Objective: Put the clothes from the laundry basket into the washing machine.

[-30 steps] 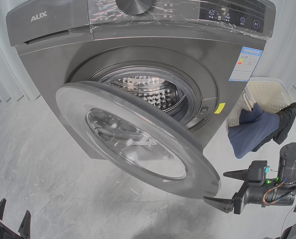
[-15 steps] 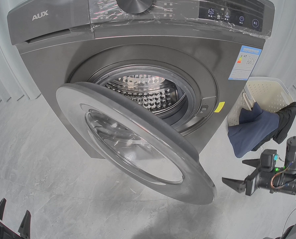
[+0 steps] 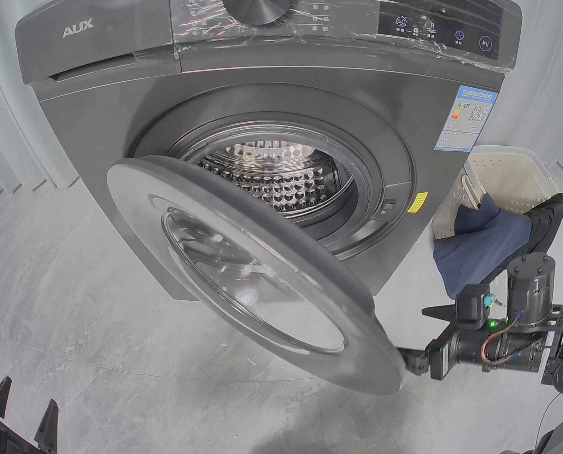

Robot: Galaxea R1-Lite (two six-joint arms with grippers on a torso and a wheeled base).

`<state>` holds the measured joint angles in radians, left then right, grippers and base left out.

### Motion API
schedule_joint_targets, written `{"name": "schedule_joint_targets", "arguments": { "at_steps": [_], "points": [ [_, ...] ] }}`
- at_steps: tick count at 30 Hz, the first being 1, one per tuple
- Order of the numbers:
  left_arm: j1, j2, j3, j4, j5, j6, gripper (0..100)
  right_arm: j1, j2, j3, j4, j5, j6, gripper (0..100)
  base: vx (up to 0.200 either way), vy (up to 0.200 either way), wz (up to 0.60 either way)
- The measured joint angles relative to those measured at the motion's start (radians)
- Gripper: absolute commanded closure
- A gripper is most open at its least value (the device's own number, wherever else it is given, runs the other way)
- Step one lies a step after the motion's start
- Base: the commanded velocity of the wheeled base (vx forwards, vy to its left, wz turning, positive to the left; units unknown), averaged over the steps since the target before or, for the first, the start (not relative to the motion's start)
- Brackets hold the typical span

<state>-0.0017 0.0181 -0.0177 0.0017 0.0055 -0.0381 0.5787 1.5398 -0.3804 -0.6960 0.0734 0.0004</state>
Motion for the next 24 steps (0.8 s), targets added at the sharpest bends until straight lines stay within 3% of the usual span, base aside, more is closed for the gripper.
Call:
{"name": "schedule_joint_targets", "arguments": {
  "at_steps": [8, 19, 24],
  "points": [
    [0.000, 0.000, 0.000, 0.000, 0.000, 0.001, 0, 0.037, -0.039, 0.021, 0.002, -0.005, 0.014, 0, 0.000, 0.000, 0.00],
    [0.000, 0.000, 0.000, 0.000, 0.000, 0.001, 0, -0.034, 0.093, -0.185, 0.001, -0.110, 0.082, 0, 0.000, 0.000, 0.00],
    [0.000, 0.000, 0.000, 0.000, 0.000, 0.001, 0, -0.038, 0.194, -0.276, 0.001, -0.134, 0.112, 0, 0.000, 0.000, 0.00]
  ]
}}
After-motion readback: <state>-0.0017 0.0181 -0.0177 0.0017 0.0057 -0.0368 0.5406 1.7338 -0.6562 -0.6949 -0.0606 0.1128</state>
